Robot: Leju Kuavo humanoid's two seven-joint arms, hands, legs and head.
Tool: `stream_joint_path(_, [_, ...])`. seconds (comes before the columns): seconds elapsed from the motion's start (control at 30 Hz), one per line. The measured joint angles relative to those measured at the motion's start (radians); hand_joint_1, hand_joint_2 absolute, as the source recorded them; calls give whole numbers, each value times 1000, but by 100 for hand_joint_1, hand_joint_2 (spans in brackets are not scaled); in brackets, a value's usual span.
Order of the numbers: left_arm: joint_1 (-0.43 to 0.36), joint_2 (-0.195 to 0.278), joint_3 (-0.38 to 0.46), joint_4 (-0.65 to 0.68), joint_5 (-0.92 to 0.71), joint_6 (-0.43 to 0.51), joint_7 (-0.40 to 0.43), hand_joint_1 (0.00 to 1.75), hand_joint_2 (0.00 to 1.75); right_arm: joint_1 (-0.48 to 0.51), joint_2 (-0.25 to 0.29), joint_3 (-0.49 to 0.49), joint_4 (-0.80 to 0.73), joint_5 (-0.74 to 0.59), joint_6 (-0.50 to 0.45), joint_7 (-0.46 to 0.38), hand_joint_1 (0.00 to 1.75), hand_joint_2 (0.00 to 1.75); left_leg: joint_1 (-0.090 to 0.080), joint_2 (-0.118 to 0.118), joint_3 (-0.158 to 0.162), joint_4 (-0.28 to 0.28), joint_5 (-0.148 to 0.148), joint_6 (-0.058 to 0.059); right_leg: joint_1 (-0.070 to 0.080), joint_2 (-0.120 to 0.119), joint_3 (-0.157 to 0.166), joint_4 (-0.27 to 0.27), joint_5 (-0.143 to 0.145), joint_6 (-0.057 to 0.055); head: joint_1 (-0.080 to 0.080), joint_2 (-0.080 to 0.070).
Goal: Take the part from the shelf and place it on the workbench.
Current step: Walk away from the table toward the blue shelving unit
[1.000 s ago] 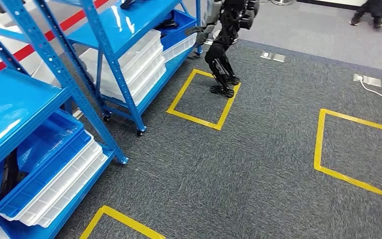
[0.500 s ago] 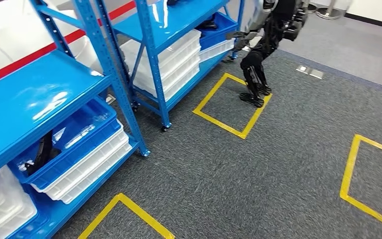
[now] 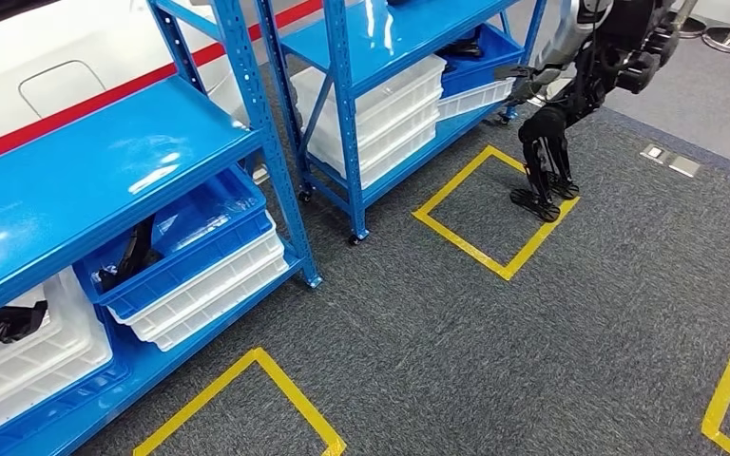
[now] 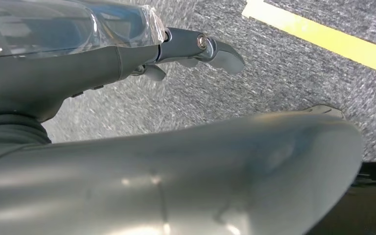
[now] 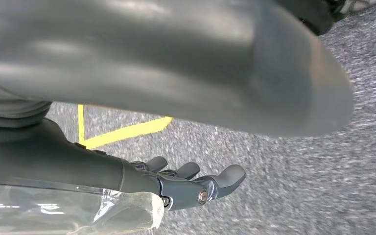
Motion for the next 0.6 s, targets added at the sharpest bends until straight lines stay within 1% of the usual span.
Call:
stream_joint_path(0.03, [-2,0,0,0,0,0,0,0,0,0,1,0,0,0,0,0,0,0,-9,22,35,-71,24,9,2,-11,4,0,-4,3,0,0])
stream_joint_path(0.07, [-4,0,0,0,0,0,0,0,0,-1,1,0,0,0,0,-1,0,0,-16,39,60,-120,38,16,4,-21,7,-1,-7,6,0,0])
stream_joint_path(0.1, [-5,0,0,0,0,0,0,0,0,-1,2,0,0,0,0,-1,0,0,-23,47,70,-144,41,21,5,-30,10,-2,-10,9,0,0])
stream_joint_path(0.13, [-4,0,0,0,0,0,-1,0,0,-3,2,0,0,0,0,-1,0,0,-25,39,69,-149,40,23,6,-39,13,-4,-12,14,0,0])
stream_joint_path(0.17, [-2,0,0,0,0,0,-1,0,0,-5,2,0,0,0,0,-1,0,0,-24,27,71,-155,43,26,6,-46,16,-7,-14,18,1,0])
stream_joint_path(0.2, [0,0,0,0,0,0,-1,0,0,-7,2,0,0,0,0,-1,0,0,-21,15,75,-162,46,28,6,-36,18,-4,-20,23,1,0])
stream_joint_path(0.23, [0,0,0,0,0,0,-1,0,0,-9,2,0,0,0,0,-2,0,0,-17,5,80,-170,50,31,6,-14,13,14,-33,26,1,0])
stream_joint_path(0.27, [-1,-1,0,0,0,0,0,0,0,-8,2,0,0,0,0,-3,0,0,-12,-7,86,-177,54,35,5,14,-3,53,-56,29,2,0])
stream_joint_path(0.3, [-3,-1,0,0,0,0,0,0,0,-7,2,0,0,0,0,-3,0,0,-11,-19,88,-179,55,37,4,44,-30,112,-85,31,3,0])
stream_joint_path(0.33, [-6,-2,0,0,0,0,0,0,0,-4,2,0,0,0,0,-3,0,0,-9,-32,89,-179,55,39,3,60,-66,182,-116,32,3,0])
stream_joint_path(0.37, [-7,-2,0,0,0,0,0,0,0,0,2,0,0,0,0,-3,0,0,-9,-48,90,-179,55,40,3,67,-100,241,-135,34,4,0])
stream_joint_path(0.4, [-7,-3,0,0,0,0,0,0,0,2,2,0,0,0,0,-3,0,0,-8,-63,92,-179,54,40,1,69,-121,272,-135,36,4,0])
stream_joint_path(0.43, [-5,-3,0,0,0,0,0,0,0,3,1,1,0,0,0,-3,0,0,-6,-79,93,-178,53,39,-1,69,-125,264,-115,38,4,0])
stream_joint_path(0.47, [-4,-3,0,0,0,0,0,0,0,4,1,1,0,0,0,-3,0,0,-4,-94,95,-176,52,36,-3,74,-110,217,-77,40,4,0])
stream_joint_path(0.5, [-3,-3,0,0,0,0,0,0,0,3,1,1,0,0,0,-3,0,0,-1,-109,96,-172,49,32,-9,89,-82,145,-34,44,5,0])
stream_joint_path(0.53, [-3,-4,0,0,0,0,0,0,0,3,1,1,0,0,0,-3,0,0,0,-123,95,-166,45,26,-12,112,-55,79,-3,47,5,0])
stream_joint_path(0.57, [-3,-4,0,0,0,0,-1,0,0,3,2,0,0,0,0,-3,0,0,1,-135,93,-161,43,20,-15,129,-35,32,16,45,5,0])
stream_joint_path(0.6, [-3,-4,0,0,0,0,-1,0,0,2,4,0,0,0,0,-3,0,0,1,-146,89,-158,41,14,-15,141,-25,8,21,41,5,0])
